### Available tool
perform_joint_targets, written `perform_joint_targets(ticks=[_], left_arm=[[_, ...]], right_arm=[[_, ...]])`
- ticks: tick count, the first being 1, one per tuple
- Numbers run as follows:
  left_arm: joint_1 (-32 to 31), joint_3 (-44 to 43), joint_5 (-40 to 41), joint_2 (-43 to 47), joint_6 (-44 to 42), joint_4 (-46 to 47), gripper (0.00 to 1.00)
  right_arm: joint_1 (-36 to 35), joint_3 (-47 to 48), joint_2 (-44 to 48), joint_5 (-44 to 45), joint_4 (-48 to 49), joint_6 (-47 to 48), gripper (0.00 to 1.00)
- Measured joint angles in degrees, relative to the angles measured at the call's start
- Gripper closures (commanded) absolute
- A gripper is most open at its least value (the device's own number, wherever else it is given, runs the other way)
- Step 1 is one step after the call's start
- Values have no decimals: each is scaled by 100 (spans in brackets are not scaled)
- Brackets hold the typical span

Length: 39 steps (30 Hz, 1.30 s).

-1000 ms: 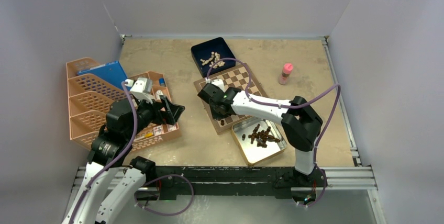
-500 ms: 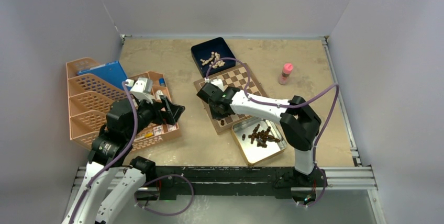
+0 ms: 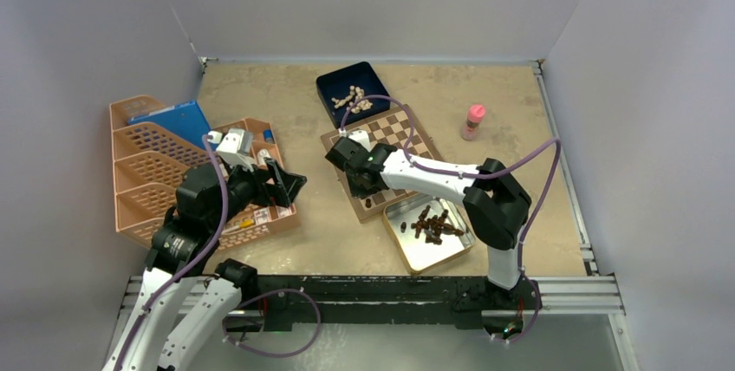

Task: Set up the chess pieces on the board
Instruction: Place the chess piece on the chessboard.

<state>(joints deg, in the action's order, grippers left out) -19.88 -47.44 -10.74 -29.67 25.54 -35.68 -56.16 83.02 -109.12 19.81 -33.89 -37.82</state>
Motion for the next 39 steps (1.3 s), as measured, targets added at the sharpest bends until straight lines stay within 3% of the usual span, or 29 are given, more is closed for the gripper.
perform_joint_targets(ticks=[11, 21, 32, 39], left_arm=[[0, 2, -2, -9, 0, 0, 3], [0, 4, 0, -9, 0, 0, 3], [0, 9, 0, -9, 4, 0, 3], [0, 9, 0, -9, 13, 0, 3]], right_arm=[[55, 0, 0, 17, 22, 28, 88], [81, 0, 0, -11, 44, 44, 83], [107, 0, 0, -13, 22, 48, 59], [107, 0, 59, 26, -13, 50, 55]])
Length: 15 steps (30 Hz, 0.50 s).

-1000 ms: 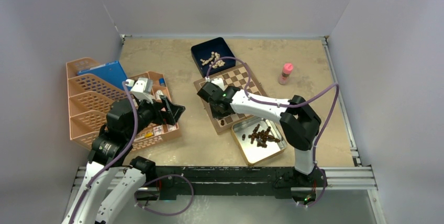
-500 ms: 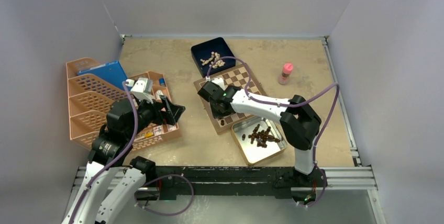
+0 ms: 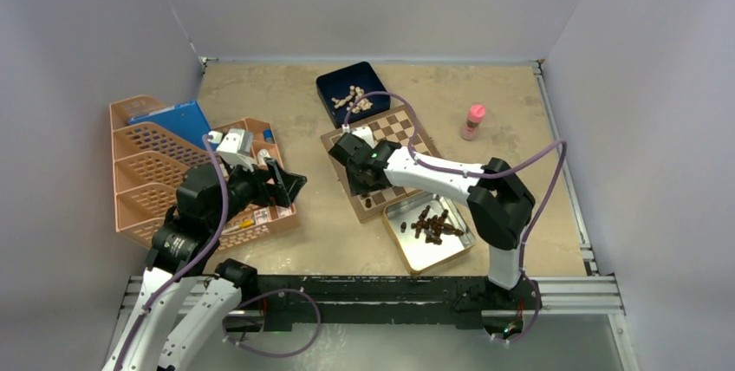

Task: Set up the chess pieces on the board
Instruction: Place the chess piece on the chessboard.

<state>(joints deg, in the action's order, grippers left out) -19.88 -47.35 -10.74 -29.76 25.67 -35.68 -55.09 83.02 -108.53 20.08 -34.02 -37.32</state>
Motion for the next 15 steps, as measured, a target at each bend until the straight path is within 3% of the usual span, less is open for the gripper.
perform_joint_targets(ticks=[15], left_arm=[[0, 2, -61, -68, 26, 0, 3]], right_arm=[[2, -750, 1617, 251, 74, -308, 59]])
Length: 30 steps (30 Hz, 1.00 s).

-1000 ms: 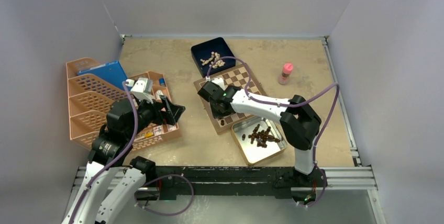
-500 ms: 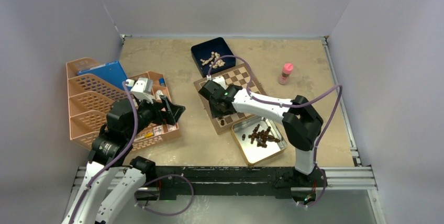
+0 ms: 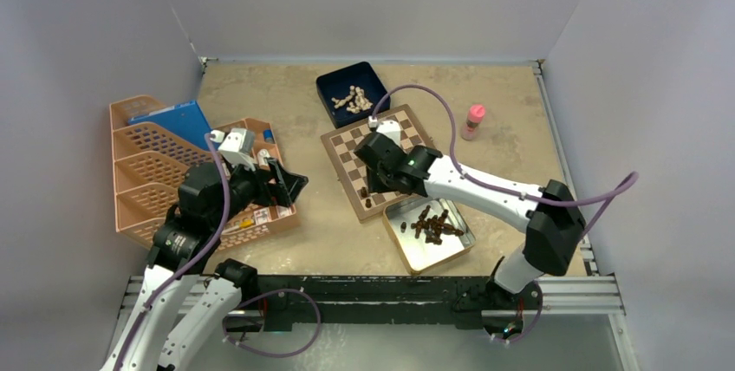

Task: Set up the chess pieces on the board
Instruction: Place the chess piece on the chessboard, then pick up the chess piece from the storage box.

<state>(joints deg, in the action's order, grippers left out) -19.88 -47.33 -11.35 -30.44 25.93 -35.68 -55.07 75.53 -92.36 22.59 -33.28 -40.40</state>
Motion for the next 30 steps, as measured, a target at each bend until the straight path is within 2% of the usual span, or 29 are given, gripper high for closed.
perform_joint_targets(ticks=[11, 30], left_arm=[[0, 0, -76, -76, -2, 0, 3], [0, 22, -129, -118, 0, 2, 3]], right_arm=[[0, -1591, 1213, 48, -31, -614, 62], [63, -2610, 1095, -122, 693, -776, 71]])
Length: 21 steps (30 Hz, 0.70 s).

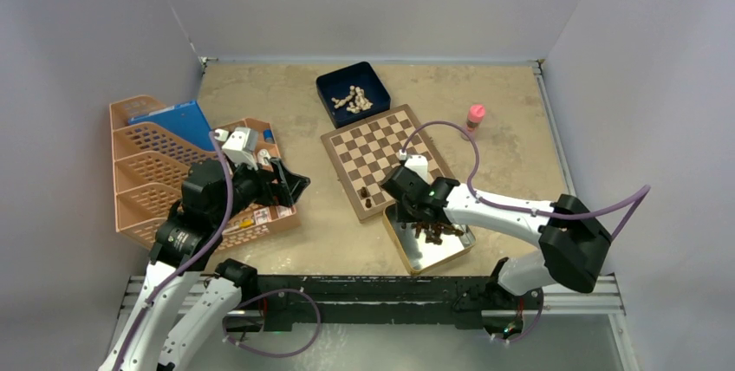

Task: Set up the chess pieces on the board
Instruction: Pick up the chess piece from the storage box.

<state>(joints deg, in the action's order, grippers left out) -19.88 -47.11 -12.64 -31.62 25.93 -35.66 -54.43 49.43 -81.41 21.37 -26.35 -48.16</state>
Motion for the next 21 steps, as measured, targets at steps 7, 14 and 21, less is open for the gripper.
perform_joint_targets(ticks=[7, 14, 21], left_arm=[[0, 0, 0, -4, 0, 0, 3], [0, 0, 0, -9, 0, 0, 3], [0, 0, 0, -35, 0, 0, 3]], right_arm=[[9, -118, -125, -155, 151, -31, 71], [9, -192, -195, -238, 164, -50, 76], [9, -192, -197, -308, 166, -50, 78]])
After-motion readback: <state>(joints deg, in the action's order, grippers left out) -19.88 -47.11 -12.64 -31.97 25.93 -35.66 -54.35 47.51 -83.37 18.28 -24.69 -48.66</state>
